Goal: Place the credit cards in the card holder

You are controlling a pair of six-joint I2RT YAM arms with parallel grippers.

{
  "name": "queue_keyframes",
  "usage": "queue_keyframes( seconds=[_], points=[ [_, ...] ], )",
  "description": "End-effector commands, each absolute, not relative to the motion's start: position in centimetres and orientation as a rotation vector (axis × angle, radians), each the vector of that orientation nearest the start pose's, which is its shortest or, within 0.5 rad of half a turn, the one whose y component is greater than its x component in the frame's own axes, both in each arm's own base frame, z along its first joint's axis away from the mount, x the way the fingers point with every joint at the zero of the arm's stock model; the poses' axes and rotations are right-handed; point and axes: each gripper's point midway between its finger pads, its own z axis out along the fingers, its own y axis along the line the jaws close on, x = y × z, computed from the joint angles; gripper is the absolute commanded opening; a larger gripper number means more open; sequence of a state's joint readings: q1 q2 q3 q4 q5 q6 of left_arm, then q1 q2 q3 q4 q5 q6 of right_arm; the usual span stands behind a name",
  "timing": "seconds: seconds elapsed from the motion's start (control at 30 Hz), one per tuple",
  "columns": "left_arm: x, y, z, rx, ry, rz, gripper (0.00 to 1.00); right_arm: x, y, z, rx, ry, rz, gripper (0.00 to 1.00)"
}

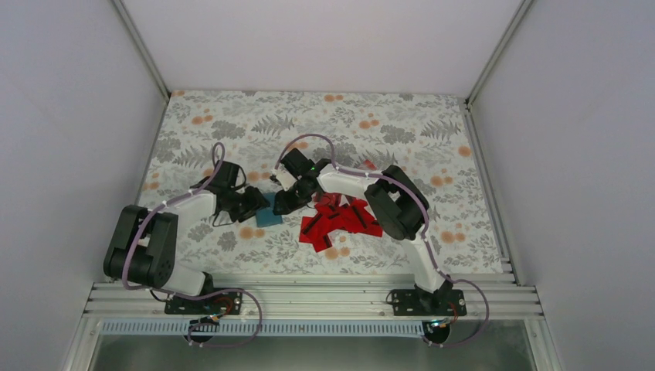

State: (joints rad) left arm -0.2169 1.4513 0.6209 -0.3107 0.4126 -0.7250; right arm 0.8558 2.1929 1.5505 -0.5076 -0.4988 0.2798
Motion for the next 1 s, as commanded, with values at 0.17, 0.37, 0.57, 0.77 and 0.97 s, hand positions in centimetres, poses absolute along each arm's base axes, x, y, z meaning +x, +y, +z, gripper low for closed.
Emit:
queue_keyframes(
  seconds=[0.17, 0.37, 0.57, 0.77, 0.97],
  points=[
    [26.0, -11.8, -1.0, -0.625, 2.871, -0.667, 0.51, 24.5, 41.6, -1.8, -1.019, 2.866, 0.881, 0.30],
    [25.4, -11.3, -2.3, -0.612, 2.915, -0.606, 0.50, 24.8, 42.1, -1.7, -1.013, 2.866, 0.891, 0.30],
    [25.1, -10.8, -3.1, -0.590, 2.948, -0.542, 0.50, 25.1, 42.4, -1.8, -1.005, 2.877, 0.893, 0.30],
    [24.5, -10.4, -3.8, -0.580, 2.974, -0.504, 0.51, 25.0, 43.1, -0.8, -1.000, 2.875, 0.989, 0.30],
    [24.2, -10.1, -3.6, -0.583, 2.972, -0.485, 0.51, 25.2, 43.2, 1.2, -0.972, 2.852, 1.228, 0.34]
  ],
)
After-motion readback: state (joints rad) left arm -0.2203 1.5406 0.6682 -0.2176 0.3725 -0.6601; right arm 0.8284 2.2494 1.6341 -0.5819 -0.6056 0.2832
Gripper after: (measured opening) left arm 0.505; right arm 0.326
